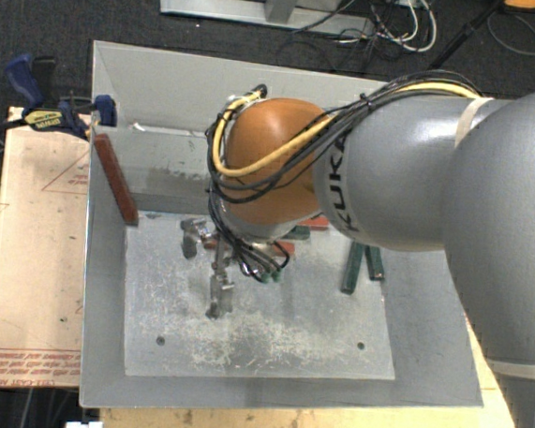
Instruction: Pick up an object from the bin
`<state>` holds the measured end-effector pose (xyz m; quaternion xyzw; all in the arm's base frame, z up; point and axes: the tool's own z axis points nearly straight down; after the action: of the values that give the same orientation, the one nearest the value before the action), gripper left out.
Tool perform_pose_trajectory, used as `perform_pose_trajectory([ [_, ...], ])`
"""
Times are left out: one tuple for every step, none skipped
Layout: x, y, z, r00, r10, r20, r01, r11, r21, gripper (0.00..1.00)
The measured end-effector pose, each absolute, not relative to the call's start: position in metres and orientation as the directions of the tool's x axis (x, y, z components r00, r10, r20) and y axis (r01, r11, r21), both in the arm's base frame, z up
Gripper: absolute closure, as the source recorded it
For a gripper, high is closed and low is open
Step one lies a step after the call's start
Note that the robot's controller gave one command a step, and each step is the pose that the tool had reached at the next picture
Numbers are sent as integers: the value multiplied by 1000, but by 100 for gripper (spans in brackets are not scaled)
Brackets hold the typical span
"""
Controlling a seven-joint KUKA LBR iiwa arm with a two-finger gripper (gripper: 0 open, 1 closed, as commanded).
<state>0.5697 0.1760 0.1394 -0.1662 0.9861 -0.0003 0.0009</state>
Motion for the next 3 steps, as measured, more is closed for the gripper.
perform_pose_trajectory([
  [588, 150, 131, -927, -375, -3, -375, 927, 1, 0],
  [600, 136, 126, -909, -417, -9, -417, 909, 2, 0],
  [609, 114, 76, -945, -326, -4, -326, 945, -2, 0],
])
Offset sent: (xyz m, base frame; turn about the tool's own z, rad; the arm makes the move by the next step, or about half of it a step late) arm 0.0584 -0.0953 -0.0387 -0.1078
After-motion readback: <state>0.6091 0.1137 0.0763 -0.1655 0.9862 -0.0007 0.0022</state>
